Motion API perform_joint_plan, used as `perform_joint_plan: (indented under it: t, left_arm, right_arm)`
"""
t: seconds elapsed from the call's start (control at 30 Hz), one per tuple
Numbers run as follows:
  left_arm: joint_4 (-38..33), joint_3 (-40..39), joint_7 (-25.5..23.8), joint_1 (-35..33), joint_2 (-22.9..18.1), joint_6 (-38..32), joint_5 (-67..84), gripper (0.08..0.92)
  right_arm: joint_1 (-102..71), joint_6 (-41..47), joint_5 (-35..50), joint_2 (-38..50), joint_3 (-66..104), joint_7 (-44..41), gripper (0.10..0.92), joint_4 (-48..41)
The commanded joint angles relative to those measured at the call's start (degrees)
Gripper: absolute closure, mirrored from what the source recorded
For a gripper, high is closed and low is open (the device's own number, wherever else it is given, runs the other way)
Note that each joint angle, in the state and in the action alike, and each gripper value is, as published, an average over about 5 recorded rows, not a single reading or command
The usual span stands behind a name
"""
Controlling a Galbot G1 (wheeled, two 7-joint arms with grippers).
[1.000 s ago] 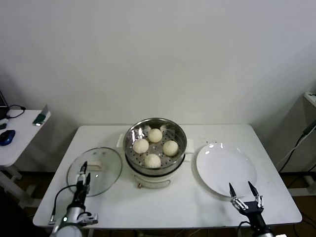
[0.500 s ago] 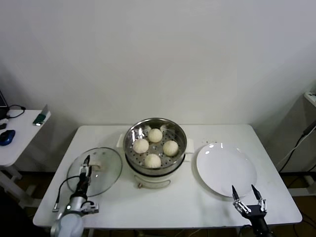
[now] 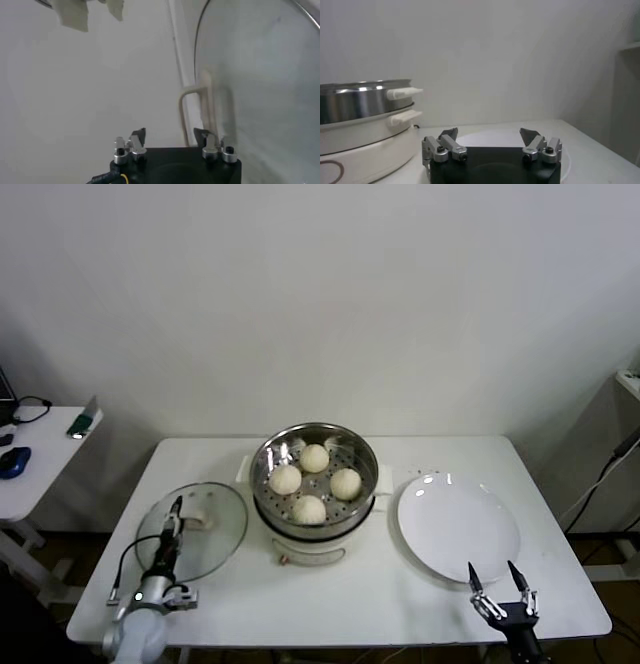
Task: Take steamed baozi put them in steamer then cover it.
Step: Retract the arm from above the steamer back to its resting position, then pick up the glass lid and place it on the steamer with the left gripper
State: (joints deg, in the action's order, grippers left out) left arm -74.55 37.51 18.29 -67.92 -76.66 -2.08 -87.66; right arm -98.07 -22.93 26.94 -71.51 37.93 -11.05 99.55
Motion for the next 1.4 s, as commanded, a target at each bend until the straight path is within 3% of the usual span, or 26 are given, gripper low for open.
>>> perform_joint_plan:
  t: [0.03, 0.5, 0.6, 0.8, 1.0, 1.4]
  left_arm:
    - [3.27, -0.03, 0.61, 1.36, 0.04, -1.01, -0.41, 0.389]
    - [3.91, 0.07, 0.75, 1.63, 0.04, -1.85, -0.66, 0.792]
    - [2.98, -0.15, 0.75, 1.4, 0.27, -2.02, 0.43, 0.838]
    - [-3.59, -1.26, -1.02, -0.45, 1.6, -0.42, 7.66, 0.842]
    - [-15.75, -1.78, -7.81, -4.31, 4.46, 5.06, 14.75, 0.846]
    - [-38.33, -3.43, -23.3, -8.9, 11.79, 24.91, 28.9, 0.856]
  right_arm:
    - [-0.04, -0.26, -0.61, -0.27, -0.18, -0.1, 0.203, 0.12]
    - [-0.3, -0.84, -0.63, -0.31, -0.07, -0.11, 0.203, 0.46]
    - [-0.24, -0.89, -0.7, -0.4, -0.13, -0.15, 0.203, 0.41]
    - [-0.25, -1.2, -0.89, -0.53, -0.13, -0.25, 0.203, 0.39]
    - [-0.36, -1.36, -1.14, -0.53, -0.11, -0.39, 0.203, 0.33]
    - [-0.55, -1.29, -2.78, -0.63, -0.15, -0.55, 0.203, 0.75]
